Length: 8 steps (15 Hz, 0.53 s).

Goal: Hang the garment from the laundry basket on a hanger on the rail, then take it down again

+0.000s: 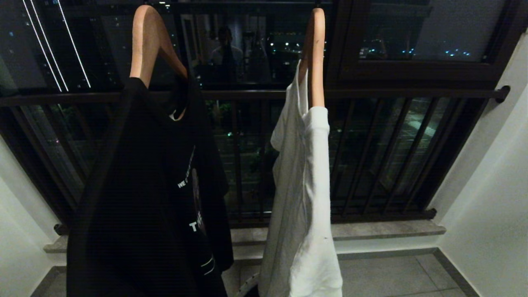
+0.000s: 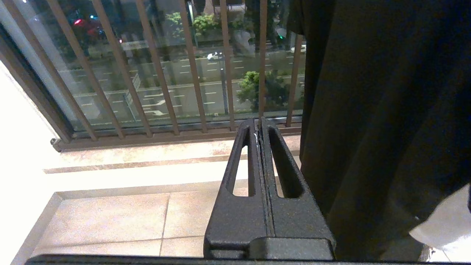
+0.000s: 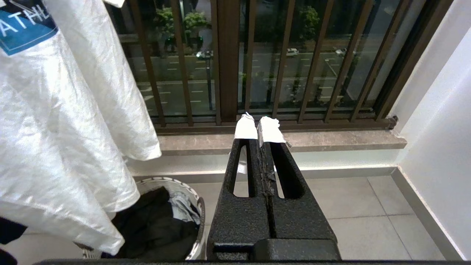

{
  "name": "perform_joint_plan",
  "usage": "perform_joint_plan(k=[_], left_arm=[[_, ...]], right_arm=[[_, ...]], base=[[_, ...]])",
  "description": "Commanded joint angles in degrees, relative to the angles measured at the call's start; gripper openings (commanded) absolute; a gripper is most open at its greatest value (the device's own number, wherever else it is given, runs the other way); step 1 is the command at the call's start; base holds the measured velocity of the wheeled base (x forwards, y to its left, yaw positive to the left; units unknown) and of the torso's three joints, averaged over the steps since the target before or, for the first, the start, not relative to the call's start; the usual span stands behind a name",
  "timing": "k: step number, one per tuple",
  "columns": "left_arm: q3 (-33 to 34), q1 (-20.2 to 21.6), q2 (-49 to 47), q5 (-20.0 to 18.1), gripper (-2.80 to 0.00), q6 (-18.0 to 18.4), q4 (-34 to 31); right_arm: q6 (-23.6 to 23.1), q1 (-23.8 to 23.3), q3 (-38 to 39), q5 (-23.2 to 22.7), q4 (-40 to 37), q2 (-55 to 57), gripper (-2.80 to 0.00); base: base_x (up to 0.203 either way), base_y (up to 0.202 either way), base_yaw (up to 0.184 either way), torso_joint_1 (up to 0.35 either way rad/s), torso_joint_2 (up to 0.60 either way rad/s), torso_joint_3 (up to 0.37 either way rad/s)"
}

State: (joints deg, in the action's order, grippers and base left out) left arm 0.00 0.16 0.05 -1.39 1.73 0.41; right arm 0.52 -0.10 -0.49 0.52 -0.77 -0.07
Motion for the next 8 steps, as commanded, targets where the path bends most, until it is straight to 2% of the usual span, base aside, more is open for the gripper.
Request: perform_joint_plan(k=[1,8], left_arm=[[0.2,0.0,0.0,0.0,-2.8,0.0,0.0],[0.2,0.0,0.0,0.0,-2.8,0.0,0.0]], right_arm=[[0.0,0.0,0.0,0.0,0.0,0.0,-2.8],[0.0,0.0,0.0,0.0,0.0,0.0,-2.8]], base=[[0.0,0.0,0.0,0.0,0.0,0.0],[0.0,0.0,0.0,0.0,0.0,0.0]])
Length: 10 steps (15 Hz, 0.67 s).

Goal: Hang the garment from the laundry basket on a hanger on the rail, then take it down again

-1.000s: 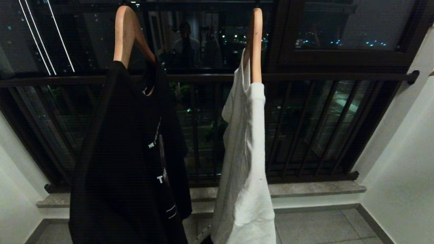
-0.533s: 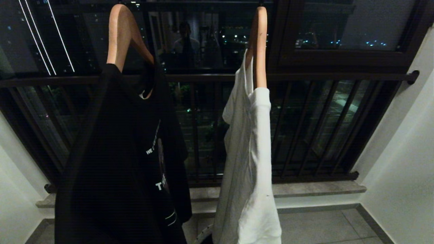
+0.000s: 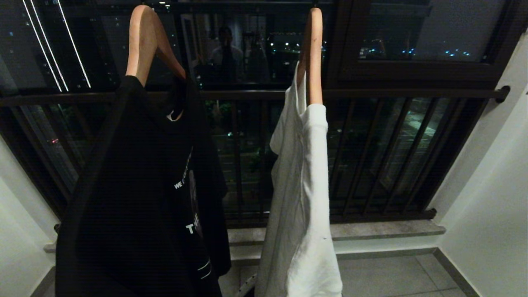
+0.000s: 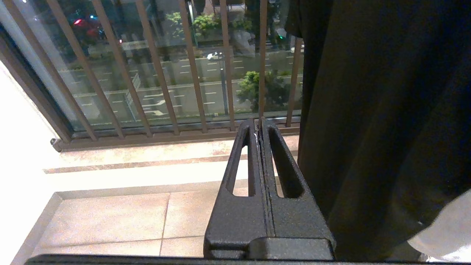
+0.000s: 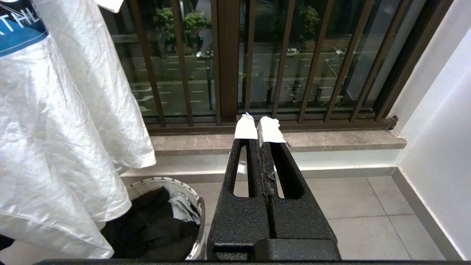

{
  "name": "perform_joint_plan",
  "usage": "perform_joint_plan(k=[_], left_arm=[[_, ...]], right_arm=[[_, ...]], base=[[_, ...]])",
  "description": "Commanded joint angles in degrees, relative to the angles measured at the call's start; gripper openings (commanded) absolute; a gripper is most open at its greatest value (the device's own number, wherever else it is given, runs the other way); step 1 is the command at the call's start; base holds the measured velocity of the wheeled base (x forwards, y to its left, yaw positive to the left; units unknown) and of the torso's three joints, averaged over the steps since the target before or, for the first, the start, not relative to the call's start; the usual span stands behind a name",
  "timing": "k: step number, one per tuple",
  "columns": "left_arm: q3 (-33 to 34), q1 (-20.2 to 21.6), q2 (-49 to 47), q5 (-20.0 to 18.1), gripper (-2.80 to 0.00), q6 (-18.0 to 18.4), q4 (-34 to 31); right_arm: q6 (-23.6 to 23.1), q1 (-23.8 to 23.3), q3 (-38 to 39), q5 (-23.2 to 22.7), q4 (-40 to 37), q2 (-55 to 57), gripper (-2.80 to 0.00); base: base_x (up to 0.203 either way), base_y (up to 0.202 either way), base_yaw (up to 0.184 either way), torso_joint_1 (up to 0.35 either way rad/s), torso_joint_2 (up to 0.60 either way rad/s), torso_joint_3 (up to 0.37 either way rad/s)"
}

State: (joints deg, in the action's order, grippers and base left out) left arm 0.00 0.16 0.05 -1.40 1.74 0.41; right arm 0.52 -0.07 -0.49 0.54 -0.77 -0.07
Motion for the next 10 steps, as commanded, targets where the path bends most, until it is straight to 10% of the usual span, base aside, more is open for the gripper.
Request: perform_joint_plan(k=[1,10], left_arm=[[0.2,0.0,0.0,0.0,-2.8,0.0,0.0],[0.2,0.0,0.0,0.0,-2.8,0.0,0.0]], right_arm=[[0.0,0.0,0.0,0.0,0.0,0.0,-2.8],[0.0,0.0,0.0,0.0,0.0,0.0,-2.8]], base=[[0.0,0.0,0.0,0.0,0.0,0.0],[0.0,0.0,0.0,0.0,0.0,0.0]])
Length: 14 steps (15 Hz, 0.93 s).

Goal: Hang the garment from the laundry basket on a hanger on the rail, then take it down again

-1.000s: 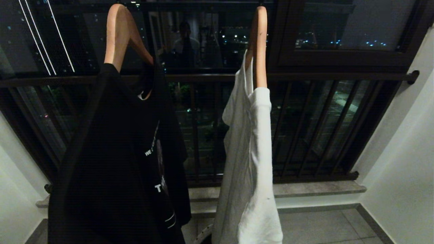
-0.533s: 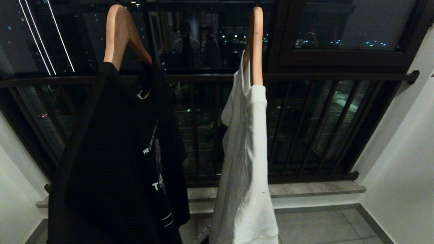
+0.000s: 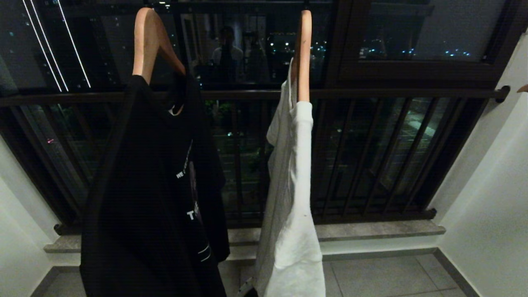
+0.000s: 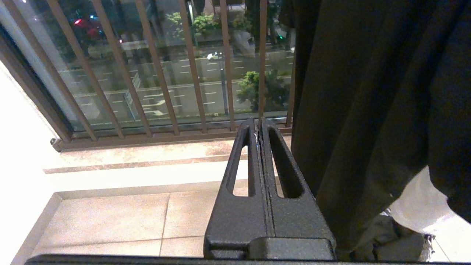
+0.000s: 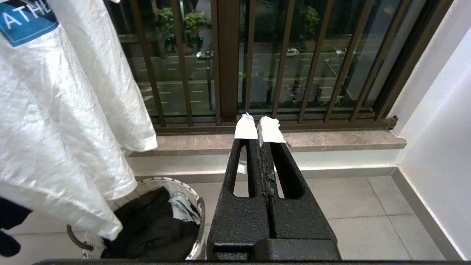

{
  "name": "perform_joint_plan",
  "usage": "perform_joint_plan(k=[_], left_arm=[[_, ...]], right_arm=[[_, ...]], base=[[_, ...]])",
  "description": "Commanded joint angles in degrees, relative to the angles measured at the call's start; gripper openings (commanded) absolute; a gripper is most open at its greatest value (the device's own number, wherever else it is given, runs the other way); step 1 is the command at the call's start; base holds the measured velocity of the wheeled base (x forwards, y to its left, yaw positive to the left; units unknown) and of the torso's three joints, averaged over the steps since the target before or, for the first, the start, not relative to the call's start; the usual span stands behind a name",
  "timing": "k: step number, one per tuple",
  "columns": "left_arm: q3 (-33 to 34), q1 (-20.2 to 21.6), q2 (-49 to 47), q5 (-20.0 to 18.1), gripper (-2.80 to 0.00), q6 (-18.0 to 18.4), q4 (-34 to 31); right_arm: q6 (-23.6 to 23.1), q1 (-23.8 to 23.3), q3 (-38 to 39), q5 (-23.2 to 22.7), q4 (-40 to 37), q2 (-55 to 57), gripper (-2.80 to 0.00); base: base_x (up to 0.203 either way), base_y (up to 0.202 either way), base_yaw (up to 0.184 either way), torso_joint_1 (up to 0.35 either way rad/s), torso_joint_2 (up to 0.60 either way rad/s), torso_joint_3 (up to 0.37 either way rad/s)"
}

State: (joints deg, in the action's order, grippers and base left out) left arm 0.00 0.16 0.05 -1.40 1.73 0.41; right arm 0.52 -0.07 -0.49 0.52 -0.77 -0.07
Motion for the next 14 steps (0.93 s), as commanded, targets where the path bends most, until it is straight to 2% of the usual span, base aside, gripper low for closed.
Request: perform_joint_plan(k=[1,14], left_arm=[[0.2,0.0,0.0,0.0,-2.8,0.0,0.0],[0.2,0.0,0.0,0.0,-2.8,0.0,0.0]], right_arm=[[0.0,0.0,0.0,0.0,0.0,0.0,-2.8],[0.0,0.0,0.0,0.0,0.0,0.0,-2.8]], base=[[0.0,0.0,0.0,0.0,0.0,0.0],[0.0,0.0,0.0,0.0,0.0,0.0]])
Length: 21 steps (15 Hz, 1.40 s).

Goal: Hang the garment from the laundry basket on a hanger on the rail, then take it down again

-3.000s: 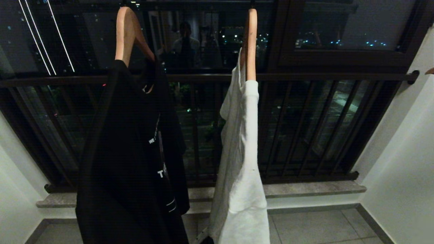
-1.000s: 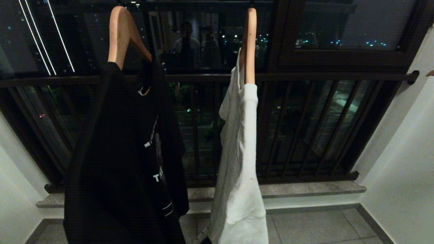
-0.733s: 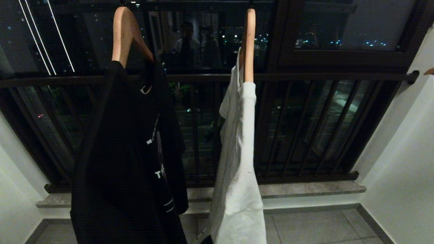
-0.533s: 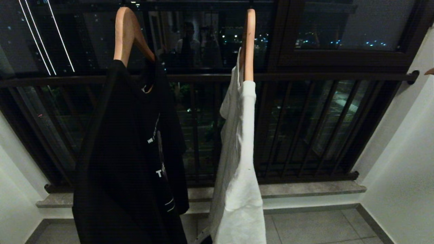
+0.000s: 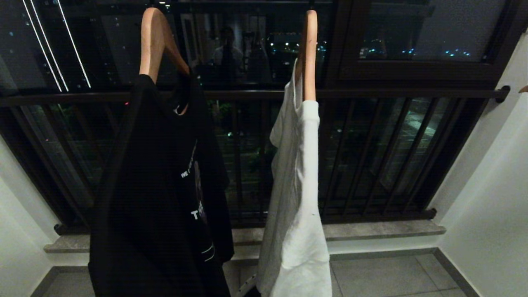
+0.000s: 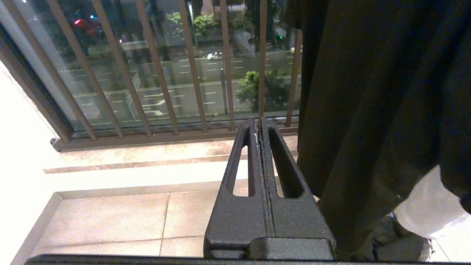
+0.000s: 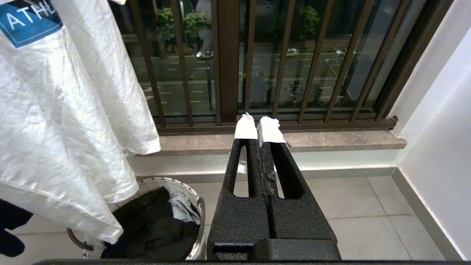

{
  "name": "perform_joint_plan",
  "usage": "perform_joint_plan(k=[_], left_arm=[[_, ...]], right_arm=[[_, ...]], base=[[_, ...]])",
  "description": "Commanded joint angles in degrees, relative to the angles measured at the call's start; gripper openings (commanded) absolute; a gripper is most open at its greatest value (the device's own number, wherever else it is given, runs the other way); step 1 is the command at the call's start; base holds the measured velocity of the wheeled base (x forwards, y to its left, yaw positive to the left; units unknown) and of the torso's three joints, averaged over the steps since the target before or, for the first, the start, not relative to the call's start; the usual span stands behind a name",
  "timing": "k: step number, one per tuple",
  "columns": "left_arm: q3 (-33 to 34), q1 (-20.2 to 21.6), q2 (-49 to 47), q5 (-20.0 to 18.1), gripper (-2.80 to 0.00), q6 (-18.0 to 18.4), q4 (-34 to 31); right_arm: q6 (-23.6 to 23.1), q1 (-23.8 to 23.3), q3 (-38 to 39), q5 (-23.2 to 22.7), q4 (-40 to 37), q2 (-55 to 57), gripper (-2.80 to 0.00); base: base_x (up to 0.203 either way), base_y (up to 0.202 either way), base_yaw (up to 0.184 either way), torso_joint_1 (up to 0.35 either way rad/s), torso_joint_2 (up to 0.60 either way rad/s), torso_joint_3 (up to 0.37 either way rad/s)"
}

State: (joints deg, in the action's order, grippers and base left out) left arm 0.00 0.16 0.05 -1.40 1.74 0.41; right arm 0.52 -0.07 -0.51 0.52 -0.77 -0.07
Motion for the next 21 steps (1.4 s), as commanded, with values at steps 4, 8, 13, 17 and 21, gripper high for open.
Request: perform_joint_plan(k=[4,8,13,17,21], left_arm=[[0.1,0.0,0.0,0.0,-2.8,0.0,0.0],[0.2,0.0,0.0,0.0,-2.8,0.0,0.0],[0.2,0.0,0.0,0.0,-2.8,0.0,0.0],[0.2,0.0,0.0,0.0,-2.8,0.0,0.0],[0.2,0.0,0.0,0.0,-2.8,0.0,0.0]], right_arm=[[-0.1,0.1,0.0,0.1,-0.2,0.1,-2.8],[0.5,0.0,-0.1,0.2,-0.3,0.1,-2.8],[0.3,0.1,-3.6,-0.6,-0.7,1.4,-2.8],[0.6,0.8,-16.8,-3.5,-0.3,16.8,-2.8],[2.7,1.2,-33.6,-13.9,-0.4,32.6,-2.8]], base=[[0.0,0.0,0.0,0.0,0.0,0.0],[0.0,0.0,0.0,0.0,0.0,0.0],[0.0,0.0,0.0,0.0,0.0,0.0],[0.0,0.0,0.0,0.0,0.0,0.0],[0.0,0.0,0.0,0.0,0.0,0.0]])
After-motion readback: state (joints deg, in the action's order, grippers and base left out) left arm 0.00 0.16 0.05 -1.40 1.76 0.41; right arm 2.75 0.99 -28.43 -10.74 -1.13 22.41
